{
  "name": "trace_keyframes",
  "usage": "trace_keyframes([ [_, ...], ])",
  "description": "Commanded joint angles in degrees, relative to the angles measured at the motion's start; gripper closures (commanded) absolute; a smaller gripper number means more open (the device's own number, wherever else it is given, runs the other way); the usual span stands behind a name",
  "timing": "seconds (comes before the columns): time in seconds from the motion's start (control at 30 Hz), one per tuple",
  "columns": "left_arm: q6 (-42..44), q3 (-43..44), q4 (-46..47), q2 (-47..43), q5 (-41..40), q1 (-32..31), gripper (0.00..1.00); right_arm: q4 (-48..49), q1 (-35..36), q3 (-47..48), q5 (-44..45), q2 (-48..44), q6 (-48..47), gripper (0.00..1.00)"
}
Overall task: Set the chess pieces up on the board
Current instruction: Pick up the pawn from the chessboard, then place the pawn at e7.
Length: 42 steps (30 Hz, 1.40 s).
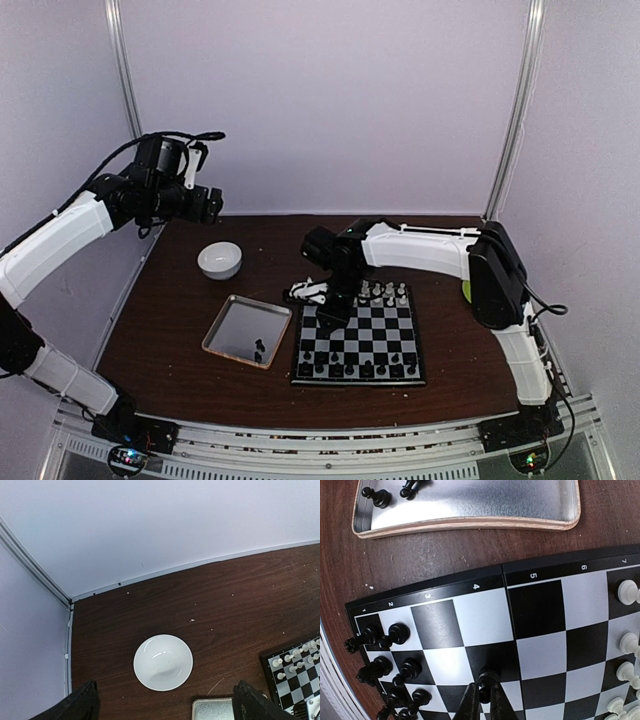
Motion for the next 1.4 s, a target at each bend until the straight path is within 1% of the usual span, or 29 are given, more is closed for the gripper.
trace_keyframes([
  [0.0, 0.29, 1.99, 0.58, 0.36, 0.71, -0.05, 0.06, 0.17, 0.22, -2.43, 1.07, -6.04, -0.44, 0.95],
  [0.3, 0.42, 2.26, 0.36, 0.19, 0.84, -0.02, 0.06, 5.47, 0.22, -17.07, 1.91, -17.54, -2.77, 0.95],
  [0.5, 0.55, 2.34, 0.23, 0.36, 1.02, -0.01, 0.06, 7.27, 0.42, -24.03, -1.29, -21.22, -4.86, 0.94],
  [0.67, 0.55, 2.43, 0.06, 0.64, 1.04, -0.04, 0.06, 6.97, 1.16, -24.57, -3.28, -20.37, -5.51, 0.94],
  [0.87, 0.64, 2.51, -0.01, 0.88, 1.1, -0.01, 0.06, 6.61, 2.49, -23.46, -3.32, -18.01, -5.6, 0.94],
  [1.37, 0.56, 2.69, -0.09, 1.02, 2.57, 0.0, 0.06, 6.3, 2.87, -23.07, -0.07, -14.31, -5.47, 0.93],
])
